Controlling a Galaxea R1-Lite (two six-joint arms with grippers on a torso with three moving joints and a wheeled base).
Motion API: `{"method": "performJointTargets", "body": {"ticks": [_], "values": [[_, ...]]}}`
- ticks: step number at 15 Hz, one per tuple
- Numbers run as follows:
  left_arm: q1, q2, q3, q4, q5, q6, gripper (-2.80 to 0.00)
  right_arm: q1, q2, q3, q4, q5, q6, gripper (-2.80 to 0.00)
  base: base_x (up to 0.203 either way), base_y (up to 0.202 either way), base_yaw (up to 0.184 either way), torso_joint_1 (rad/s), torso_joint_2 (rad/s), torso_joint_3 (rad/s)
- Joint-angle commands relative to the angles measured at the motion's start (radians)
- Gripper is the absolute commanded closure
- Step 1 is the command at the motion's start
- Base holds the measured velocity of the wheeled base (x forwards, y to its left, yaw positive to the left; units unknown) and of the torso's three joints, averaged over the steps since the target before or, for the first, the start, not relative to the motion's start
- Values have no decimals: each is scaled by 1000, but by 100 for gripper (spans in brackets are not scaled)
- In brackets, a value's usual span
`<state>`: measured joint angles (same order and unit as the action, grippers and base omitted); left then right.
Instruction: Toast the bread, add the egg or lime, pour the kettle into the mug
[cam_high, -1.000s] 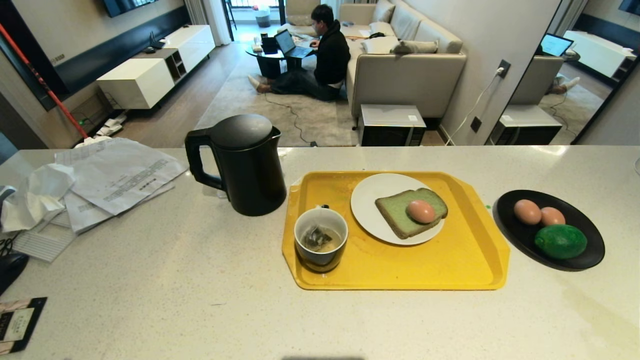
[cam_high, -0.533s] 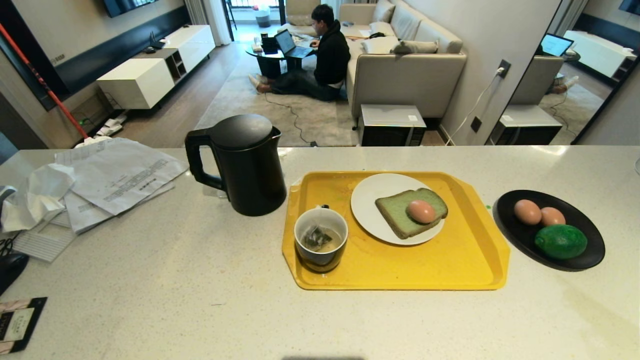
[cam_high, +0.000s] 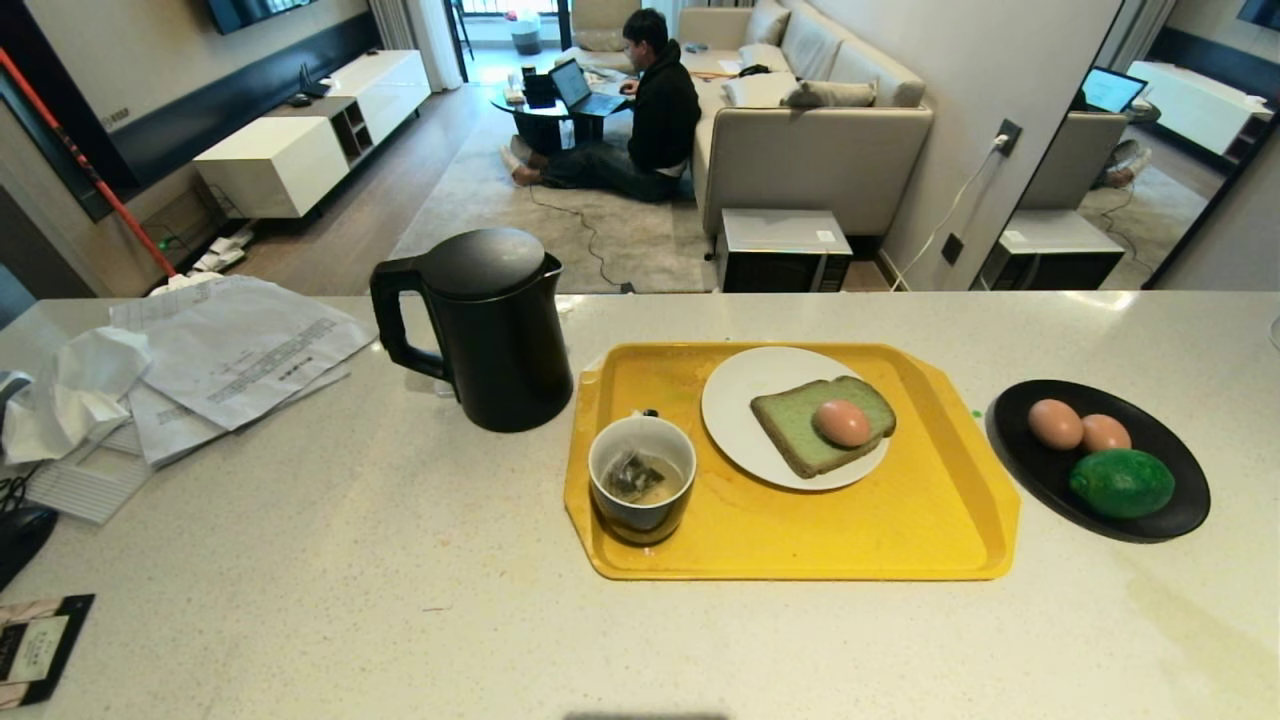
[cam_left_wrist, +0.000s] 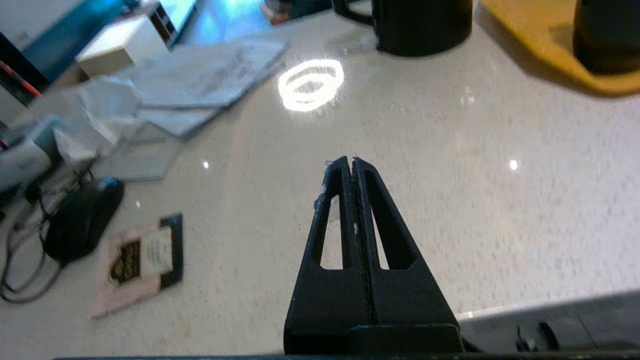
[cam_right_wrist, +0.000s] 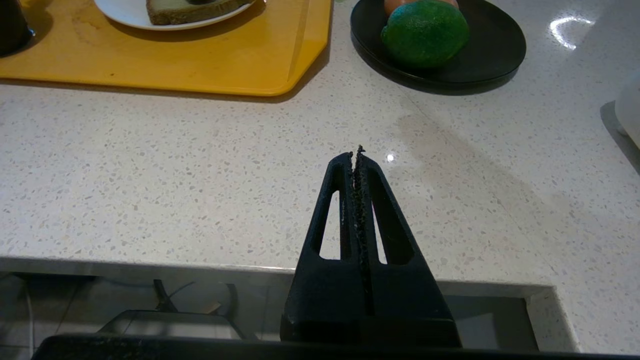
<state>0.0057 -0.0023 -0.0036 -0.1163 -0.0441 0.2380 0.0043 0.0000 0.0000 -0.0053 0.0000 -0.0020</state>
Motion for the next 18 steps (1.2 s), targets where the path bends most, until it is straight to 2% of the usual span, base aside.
{"method": "performJointTargets", "body": {"ticks": [1,12,15,18], "values": [[0,1,4,79,-1,-7,0,0,0,1,-1,0,0,0,0,0,0,0,0,0],[0,1,4,107,-3,-38,0,0,0,2,-1,0,0,0,0,0,0,0,0,0],[0,1,4,110,21,-109,0,0,0,0,-1,0,-1,0,0,0,0,0,0,0],[0,1,4,110,21,-115,0,0,0,0,-1,0,0,0,0,0,0,0,0,0]]}}
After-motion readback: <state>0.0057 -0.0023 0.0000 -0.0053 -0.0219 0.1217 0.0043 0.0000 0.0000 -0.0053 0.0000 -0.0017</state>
